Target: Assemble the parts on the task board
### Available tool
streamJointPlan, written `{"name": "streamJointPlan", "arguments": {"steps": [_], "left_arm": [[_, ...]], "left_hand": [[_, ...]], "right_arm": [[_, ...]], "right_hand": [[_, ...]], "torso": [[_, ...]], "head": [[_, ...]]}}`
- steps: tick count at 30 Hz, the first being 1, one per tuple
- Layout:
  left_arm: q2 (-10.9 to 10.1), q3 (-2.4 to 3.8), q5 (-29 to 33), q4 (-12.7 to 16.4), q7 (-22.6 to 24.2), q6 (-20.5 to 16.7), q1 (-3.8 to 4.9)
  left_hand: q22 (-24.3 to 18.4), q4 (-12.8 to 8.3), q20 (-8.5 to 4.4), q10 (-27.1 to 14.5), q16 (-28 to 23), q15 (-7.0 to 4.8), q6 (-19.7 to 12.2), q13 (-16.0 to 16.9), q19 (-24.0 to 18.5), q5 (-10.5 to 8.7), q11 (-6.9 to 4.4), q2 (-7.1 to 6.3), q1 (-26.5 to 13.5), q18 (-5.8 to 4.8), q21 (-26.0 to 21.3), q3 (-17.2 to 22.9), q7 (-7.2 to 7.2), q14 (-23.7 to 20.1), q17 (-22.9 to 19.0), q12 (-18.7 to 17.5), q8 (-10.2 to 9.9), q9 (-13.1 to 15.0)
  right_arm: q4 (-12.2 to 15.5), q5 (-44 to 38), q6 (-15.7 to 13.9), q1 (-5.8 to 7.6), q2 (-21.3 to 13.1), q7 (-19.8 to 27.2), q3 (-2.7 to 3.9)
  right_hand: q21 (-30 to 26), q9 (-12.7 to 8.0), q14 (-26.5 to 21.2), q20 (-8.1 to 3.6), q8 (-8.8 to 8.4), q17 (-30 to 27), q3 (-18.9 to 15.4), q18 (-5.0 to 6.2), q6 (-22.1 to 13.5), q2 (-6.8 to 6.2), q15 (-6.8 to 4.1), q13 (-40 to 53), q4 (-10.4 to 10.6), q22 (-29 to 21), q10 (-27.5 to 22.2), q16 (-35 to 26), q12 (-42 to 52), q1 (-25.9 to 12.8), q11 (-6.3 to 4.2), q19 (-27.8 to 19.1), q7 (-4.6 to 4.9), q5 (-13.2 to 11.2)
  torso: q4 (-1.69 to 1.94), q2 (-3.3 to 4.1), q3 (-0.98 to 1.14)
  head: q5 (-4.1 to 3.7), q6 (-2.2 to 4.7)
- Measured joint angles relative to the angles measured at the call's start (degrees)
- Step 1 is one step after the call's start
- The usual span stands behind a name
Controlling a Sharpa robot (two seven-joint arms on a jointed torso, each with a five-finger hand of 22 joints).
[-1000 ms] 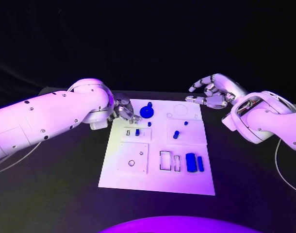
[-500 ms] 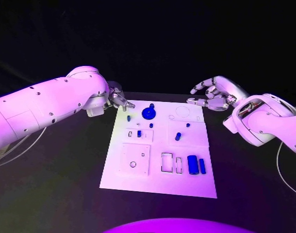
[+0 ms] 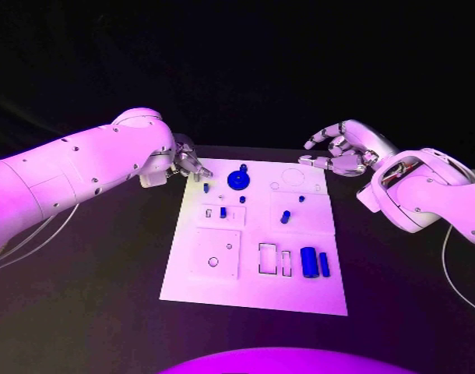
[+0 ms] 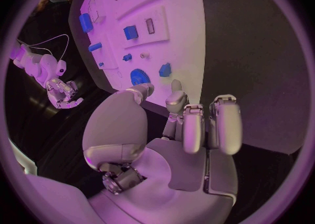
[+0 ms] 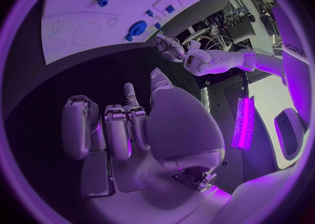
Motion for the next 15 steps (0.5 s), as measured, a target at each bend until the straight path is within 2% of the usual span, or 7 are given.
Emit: {"name": "streamJointPlan", "arguments": {"steps": [15], "left_arm": [[0.7,-0.09,0.2,-0.6,0.6,1.4,-0.59]], "left_hand": [[0.0,0.2,0.41,0.0,0.0,0.20,0.2,0.0,0.0,0.00,0.00,0.57,1.2,0.00,0.0,-0.2,0.20,0.2,0.0,0.0,-0.2,-0.1]], "right_arm": [[-0.1,0.0,0.0,-0.05,0.3,0.0,0.00]], "right_hand": [[0.0,0.0,0.0,0.00,0.00,0.0,0.0,0.00,0.0,0.00,0.00,0.0,0.0,0.0,0.0,0.0,0.0,0.0,0.00,0.0,0.00,0.0]], "torso": [[0.01,-0.10,0.05]], "head": [[0.09,-0.12]]}}
